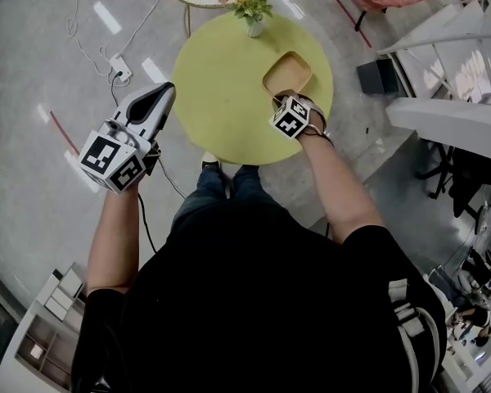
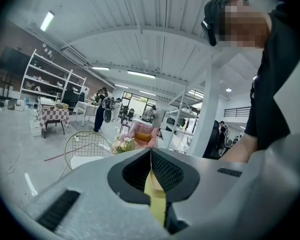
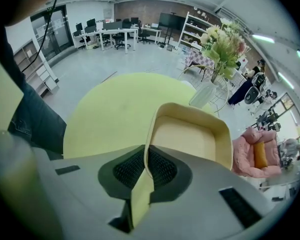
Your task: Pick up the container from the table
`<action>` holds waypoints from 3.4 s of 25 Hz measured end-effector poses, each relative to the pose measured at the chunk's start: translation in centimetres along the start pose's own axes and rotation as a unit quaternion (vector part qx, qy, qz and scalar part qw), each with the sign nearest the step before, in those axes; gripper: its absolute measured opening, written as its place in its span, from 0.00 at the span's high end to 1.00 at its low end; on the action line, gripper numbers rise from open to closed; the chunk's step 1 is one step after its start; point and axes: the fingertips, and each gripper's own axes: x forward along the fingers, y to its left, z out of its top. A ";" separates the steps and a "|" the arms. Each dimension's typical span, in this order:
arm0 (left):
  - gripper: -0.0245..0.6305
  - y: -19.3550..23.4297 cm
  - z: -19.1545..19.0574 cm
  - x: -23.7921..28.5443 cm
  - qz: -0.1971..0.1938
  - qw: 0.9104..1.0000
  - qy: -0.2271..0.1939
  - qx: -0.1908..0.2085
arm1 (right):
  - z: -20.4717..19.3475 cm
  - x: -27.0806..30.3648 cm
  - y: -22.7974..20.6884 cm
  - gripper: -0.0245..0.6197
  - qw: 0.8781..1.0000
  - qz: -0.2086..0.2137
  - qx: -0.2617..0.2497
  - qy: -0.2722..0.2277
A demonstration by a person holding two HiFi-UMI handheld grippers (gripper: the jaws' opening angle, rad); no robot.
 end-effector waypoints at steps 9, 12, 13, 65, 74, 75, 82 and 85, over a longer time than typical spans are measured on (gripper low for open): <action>0.93 -2.5 0.6 -2.1 -0.013 1.000 -0.009 0.026 | -0.4 -3.6 0.5 0.93 1.000 -0.025 0.003 -0.006; 0.93 -3.3 0.7 -2.9 -0.019 0.999 -0.008 0.033 | 0.2 -5.1 1.2 0.93 0.999 -0.032 -0.004 -0.012; 0.93 -3.4 0.7 -3.2 -0.020 0.999 -0.009 0.036 | 0.4 -5.6 1.5 0.93 0.999 -0.033 -0.006 -0.014; 0.93 -10.1 3.4 -6.0 -0.070 0.994 -0.041 0.074 | 4.0 -30.9 5.1 0.93 0.985 -0.126 0.052 -0.103; 0.93 -10.3 4.1 -6.5 -0.069 0.993 -0.044 0.085 | 4.1 -32.9 5.6 0.93 0.981 -0.137 0.059 -0.121; 0.93 -10.3 4.1 -6.6 -0.069 0.993 -0.044 0.086 | 4.1 -32.9 5.6 0.93 0.981 -0.136 0.059 -0.121; 0.93 -10.3 3.9 -6.2 -0.073 0.992 -0.041 0.091 | 3.8 -32.6 5.7 0.93 0.982 -0.135 0.061 -0.117; 0.93 -10.5 3.9 -5.9 -0.075 0.992 -0.040 0.091 | 3.6 -32.7 5.6 0.93 0.982 -0.135 0.062 -0.117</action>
